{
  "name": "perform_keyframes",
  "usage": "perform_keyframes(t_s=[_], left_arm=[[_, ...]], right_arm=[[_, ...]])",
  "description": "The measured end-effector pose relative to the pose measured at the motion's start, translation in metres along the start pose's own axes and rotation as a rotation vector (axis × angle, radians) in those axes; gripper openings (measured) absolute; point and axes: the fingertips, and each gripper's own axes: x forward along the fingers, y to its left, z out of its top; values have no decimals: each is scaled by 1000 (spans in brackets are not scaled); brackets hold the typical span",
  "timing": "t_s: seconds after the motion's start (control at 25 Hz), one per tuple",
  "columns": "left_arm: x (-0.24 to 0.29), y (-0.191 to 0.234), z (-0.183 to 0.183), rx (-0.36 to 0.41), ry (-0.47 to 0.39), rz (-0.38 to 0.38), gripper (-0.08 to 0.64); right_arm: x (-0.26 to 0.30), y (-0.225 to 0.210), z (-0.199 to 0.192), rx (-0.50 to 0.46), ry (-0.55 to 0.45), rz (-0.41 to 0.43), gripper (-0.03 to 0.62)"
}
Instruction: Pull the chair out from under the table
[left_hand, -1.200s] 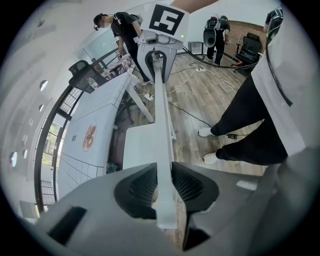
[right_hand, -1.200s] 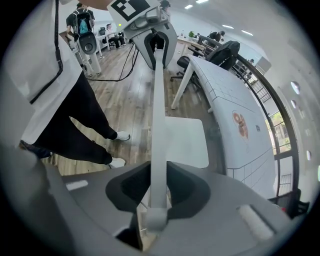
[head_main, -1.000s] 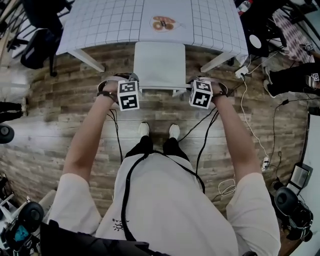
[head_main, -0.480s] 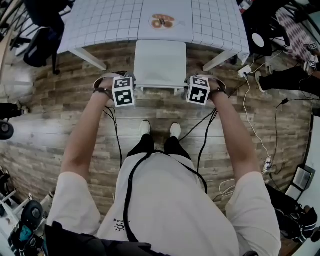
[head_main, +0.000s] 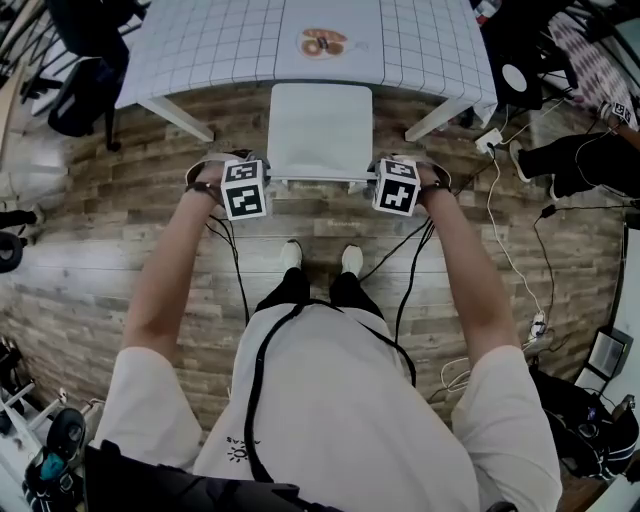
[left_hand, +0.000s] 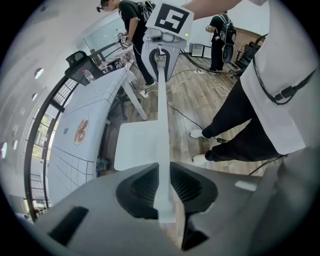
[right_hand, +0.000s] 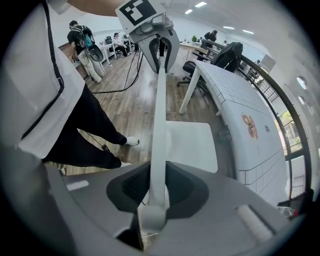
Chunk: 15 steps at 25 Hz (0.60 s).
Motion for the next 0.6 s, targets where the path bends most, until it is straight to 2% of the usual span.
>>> perform_keyframes(t_s=[0.6], left_arm=[[-9, -66, 5, -15, -7, -48, 75]], right_arm=[[-6, 64, 1, -1, -13, 40, 83]])
